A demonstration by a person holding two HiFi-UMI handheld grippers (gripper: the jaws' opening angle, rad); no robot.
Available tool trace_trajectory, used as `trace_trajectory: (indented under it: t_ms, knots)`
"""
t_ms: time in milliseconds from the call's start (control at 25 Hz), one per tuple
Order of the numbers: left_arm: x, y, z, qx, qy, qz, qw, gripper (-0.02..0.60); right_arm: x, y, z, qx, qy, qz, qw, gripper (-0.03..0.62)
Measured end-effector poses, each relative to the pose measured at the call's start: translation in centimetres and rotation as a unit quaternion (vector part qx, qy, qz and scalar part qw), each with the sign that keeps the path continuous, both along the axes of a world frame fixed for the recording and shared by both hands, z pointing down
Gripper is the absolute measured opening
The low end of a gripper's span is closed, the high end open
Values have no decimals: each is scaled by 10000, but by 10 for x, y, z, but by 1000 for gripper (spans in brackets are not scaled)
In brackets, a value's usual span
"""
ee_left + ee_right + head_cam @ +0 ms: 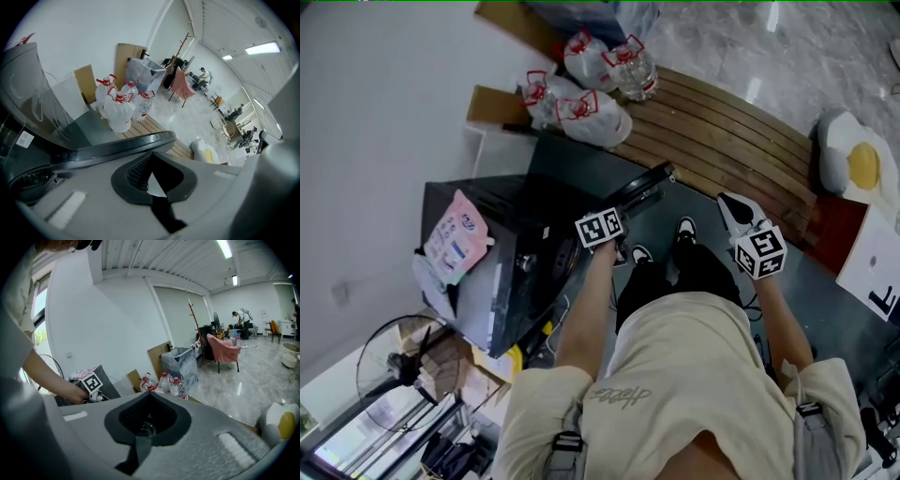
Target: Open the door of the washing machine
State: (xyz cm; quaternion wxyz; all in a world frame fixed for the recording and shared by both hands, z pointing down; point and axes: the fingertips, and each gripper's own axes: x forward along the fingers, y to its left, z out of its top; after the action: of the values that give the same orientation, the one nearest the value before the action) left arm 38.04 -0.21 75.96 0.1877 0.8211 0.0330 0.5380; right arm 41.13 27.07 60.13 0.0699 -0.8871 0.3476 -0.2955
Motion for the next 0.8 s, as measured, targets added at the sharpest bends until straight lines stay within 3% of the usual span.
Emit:
trace_trajectory:
  t_ms: [240,800]
  knots:
    - [11,-8,0,87,48,-140,9999,18,3,9,1,-1,-36,86,10000,2]
    - [25,-16,-2,359,241,15,9991,18,-2,14,6,-10,-112,85,9999,2]
